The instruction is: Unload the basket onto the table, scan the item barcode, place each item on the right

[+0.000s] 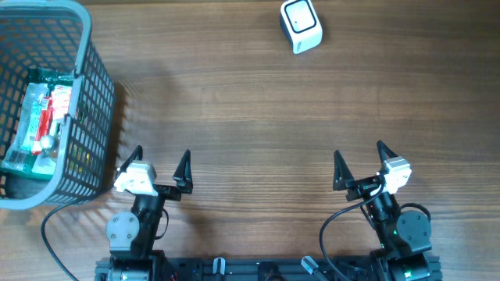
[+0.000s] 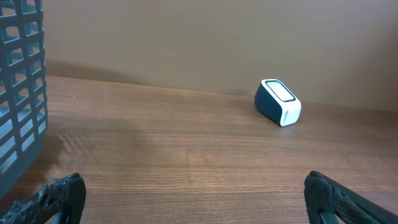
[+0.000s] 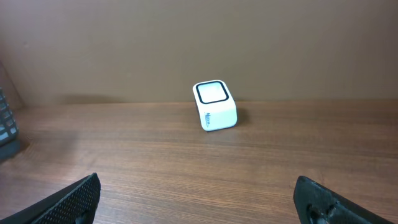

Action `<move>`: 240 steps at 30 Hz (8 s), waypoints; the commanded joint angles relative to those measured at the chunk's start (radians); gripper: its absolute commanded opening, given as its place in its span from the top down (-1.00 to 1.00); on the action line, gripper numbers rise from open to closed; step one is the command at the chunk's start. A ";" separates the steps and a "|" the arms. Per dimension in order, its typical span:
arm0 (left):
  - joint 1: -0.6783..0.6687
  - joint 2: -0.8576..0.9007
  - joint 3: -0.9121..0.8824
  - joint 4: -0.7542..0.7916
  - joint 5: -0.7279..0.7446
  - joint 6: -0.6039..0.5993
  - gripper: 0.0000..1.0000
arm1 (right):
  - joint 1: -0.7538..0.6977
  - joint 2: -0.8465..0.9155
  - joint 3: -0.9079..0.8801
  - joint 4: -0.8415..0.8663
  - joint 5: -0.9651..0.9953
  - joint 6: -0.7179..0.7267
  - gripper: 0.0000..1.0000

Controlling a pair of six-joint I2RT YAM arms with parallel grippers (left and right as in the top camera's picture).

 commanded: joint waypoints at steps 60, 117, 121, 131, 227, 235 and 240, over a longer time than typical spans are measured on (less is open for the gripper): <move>0.002 1.012 1.676 -1.063 0.072 0.168 -1.00 | -0.005 0.000 -0.001 0.008 -0.015 -0.020 -0.99; 0.558 2.153 1.921 -1.146 -0.018 0.454 -0.93 | -0.005 0.000 -0.001 0.008 -0.015 -0.019 -0.99; 0.558 2.181 1.920 -1.144 0.006 0.454 -0.86 | -0.005 0.000 -0.001 0.008 -0.015 -0.019 -0.99; 0.558 2.184 1.875 -1.115 0.006 0.454 -0.48 | -0.005 0.000 -0.001 0.008 -0.015 -0.020 -0.99; -0.922 2.277 1.947 -0.930 -0.222 -0.501 0.05 | -0.005 0.000 -0.001 0.008 -0.015 -0.019 -0.99; -0.922 2.277 1.948 -0.933 -0.219 -0.489 -0.83 | -0.005 0.000 -0.001 0.008 -0.015 -0.020 -0.99; -0.892 2.204 2.027 -0.937 -0.220 -0.383 -0.97 | -0.005 0.000 -0.001 0.008 -0.015 -0.020 -0.99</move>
